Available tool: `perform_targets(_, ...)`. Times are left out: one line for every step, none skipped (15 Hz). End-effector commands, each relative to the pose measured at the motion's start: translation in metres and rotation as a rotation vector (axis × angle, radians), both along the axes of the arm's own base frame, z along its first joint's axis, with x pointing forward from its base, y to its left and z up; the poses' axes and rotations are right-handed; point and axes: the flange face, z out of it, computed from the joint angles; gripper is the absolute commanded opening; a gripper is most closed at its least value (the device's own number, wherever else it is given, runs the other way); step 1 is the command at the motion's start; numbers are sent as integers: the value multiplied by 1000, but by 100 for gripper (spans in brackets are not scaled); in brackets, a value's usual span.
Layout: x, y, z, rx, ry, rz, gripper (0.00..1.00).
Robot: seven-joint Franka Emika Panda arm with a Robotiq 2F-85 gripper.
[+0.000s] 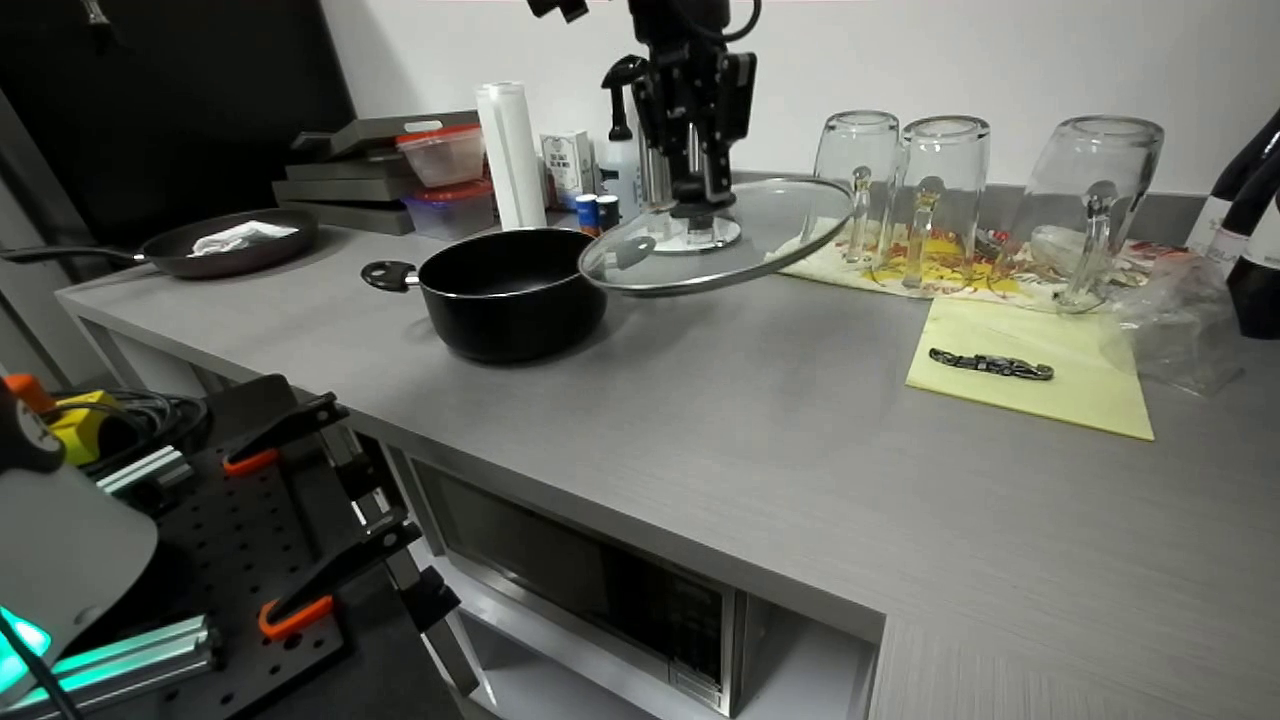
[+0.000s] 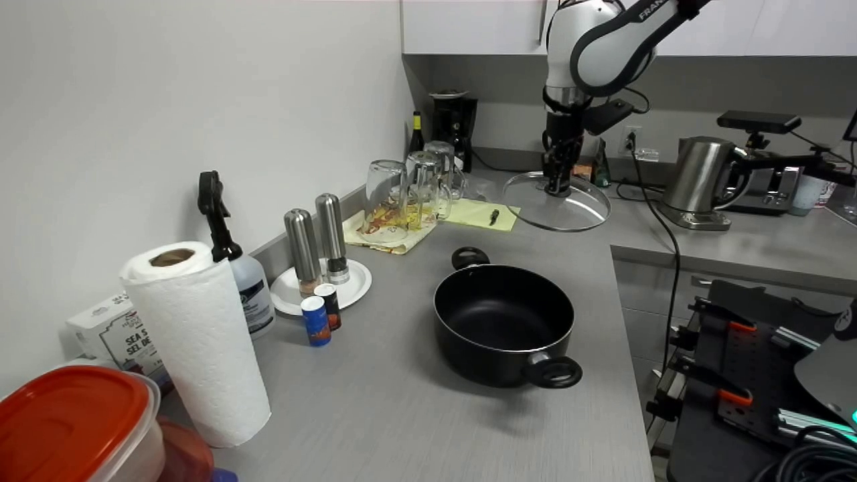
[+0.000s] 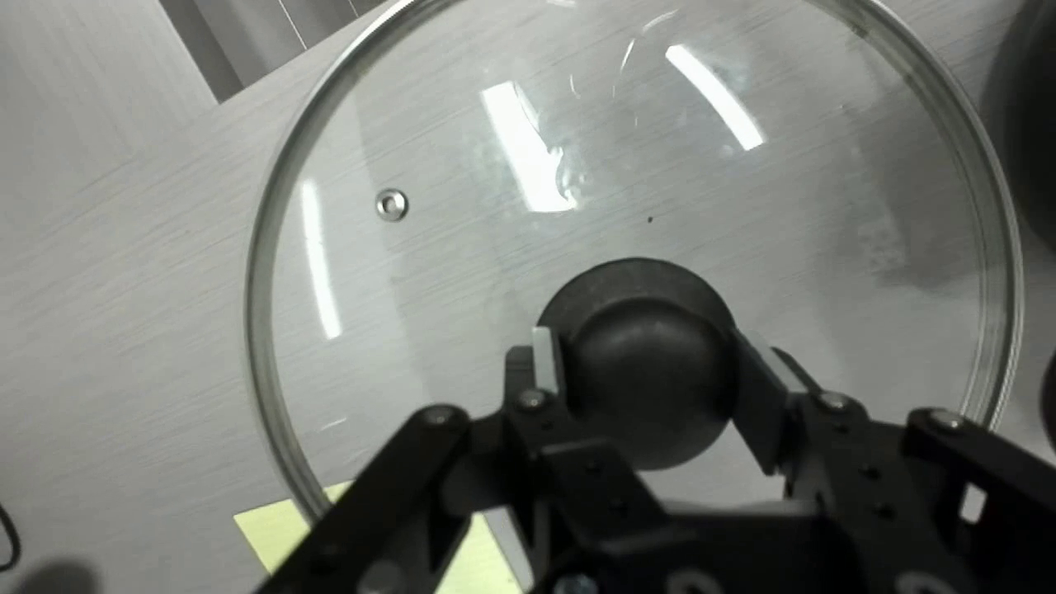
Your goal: Put the lid on the pot
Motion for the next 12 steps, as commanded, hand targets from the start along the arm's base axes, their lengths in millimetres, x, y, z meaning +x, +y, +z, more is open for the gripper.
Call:
perform_targets(-34, 42, 39, -25, -9, 107, 26)
perform_targets(-39, 56, 44, -24, -7, 133, 26)
perform_targets(-43, 70, 47, -25, -5, 159, 26)
perform_targets(-45, 84, 49, -26, -3, 183, 26)
perform_targets(-47, 98, 50, -31, -2, 205, 26)
perform_targets(-49, 110, 50, -30, 3, 228, 26)
perform_targets(-50, 124, 47, -33, 7, 253, 26)
perform_targets(-51, 136, 44, -34, 15, 278, 26)
perform_targets(-52, 148, 40, -35, 21, 302, 26)
perform_targets(-54, 160, 36, -35, 28, 325, 26)
perform_targets(-56, 171, 31, -35, 36, 347, 26)
perform_targets(-57, 181, 27, -36, 42, 368, 26)
